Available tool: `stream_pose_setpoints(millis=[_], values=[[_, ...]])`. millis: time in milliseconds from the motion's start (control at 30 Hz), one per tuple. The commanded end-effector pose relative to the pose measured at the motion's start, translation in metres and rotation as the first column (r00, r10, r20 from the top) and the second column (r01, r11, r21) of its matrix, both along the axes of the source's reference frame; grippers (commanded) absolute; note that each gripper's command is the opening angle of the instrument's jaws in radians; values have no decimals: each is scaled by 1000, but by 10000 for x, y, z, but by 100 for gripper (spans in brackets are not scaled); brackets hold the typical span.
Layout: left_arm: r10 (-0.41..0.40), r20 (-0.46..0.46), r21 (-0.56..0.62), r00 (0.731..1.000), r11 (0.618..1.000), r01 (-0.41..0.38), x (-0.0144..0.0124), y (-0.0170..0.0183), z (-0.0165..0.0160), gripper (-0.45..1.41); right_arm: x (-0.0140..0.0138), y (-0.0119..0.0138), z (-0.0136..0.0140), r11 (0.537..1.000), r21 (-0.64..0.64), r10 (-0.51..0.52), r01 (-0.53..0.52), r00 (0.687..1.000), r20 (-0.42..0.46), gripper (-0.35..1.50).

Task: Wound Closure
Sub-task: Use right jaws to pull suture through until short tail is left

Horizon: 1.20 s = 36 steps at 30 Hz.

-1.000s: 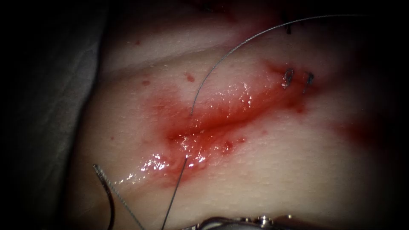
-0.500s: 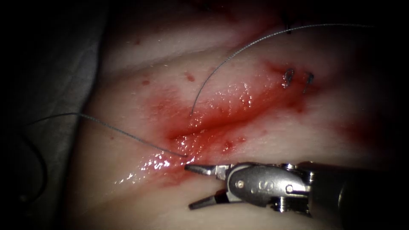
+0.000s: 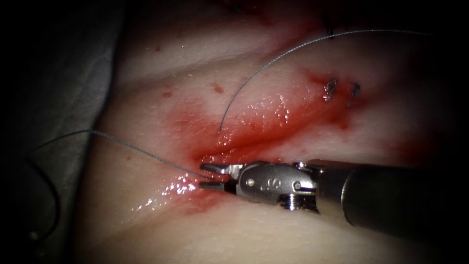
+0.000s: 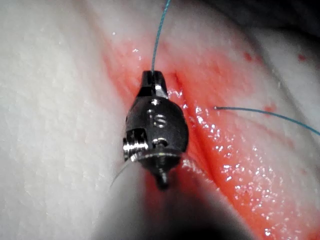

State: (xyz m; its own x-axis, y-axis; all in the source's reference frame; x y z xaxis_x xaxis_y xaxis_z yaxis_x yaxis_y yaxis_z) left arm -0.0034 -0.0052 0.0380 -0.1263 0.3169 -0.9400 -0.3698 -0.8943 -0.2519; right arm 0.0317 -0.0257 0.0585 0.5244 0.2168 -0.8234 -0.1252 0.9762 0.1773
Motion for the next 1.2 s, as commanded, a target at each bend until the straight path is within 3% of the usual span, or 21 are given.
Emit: stream_pose_setpoints(millis=[33, 200, 233, 533, 700, 800, 933, 1000, 1200], values=[[-1, 1, 2, 1000, 1000, 1, -7, -1, 10, -45, 2, -7, -7, 1000, 1, 3, -3, 1000, 14, -35], [-6, 2, 1, 1000, 1000, 6, -13, 8, 25, -45, -5, -21, -51, 1000, 29, -8, 8, 1000, 1, -35], [-6, -1, 1, 1000, 1000, 6, -16, 11, 30, -45, -2, -31, -70, 999, 45, -24, 24, 1000, -15, -35], [6, -5, -5, 1000, 1000, -6, -32, 10, 47, -45, 27, -79, -154, 987, 101, -119, 128, 989, -92, -35], [21, -12, -8, 1000, 1000, -21, -37, 3, 54, -45, 43, -101, -189, 976, 127, -159, 176, 979, -128, -35], [24, -13, -8, 1000, 1000, -24, -36, 3, 55, -45, 47, -98, -194, 974, 134, -159, 182, 973, -167, -35], [27, -11, -7, 1000, 1000, -27, -33, 5, 55, -45, 39, -68, -188, 990, 91, -89, 109, 975, -202, 114], [21, -24, -10, 999, 1000, -21, -29, 6, 56, -42, 28, -52, -184, 994, 67, -70, 85, 977, -200, 125], [-28, -148, -63, 989, 998, 19, 2, 17, 62, -35, -15, -23, -166, 999, 16, -24, 27, 986, -162, 126]])
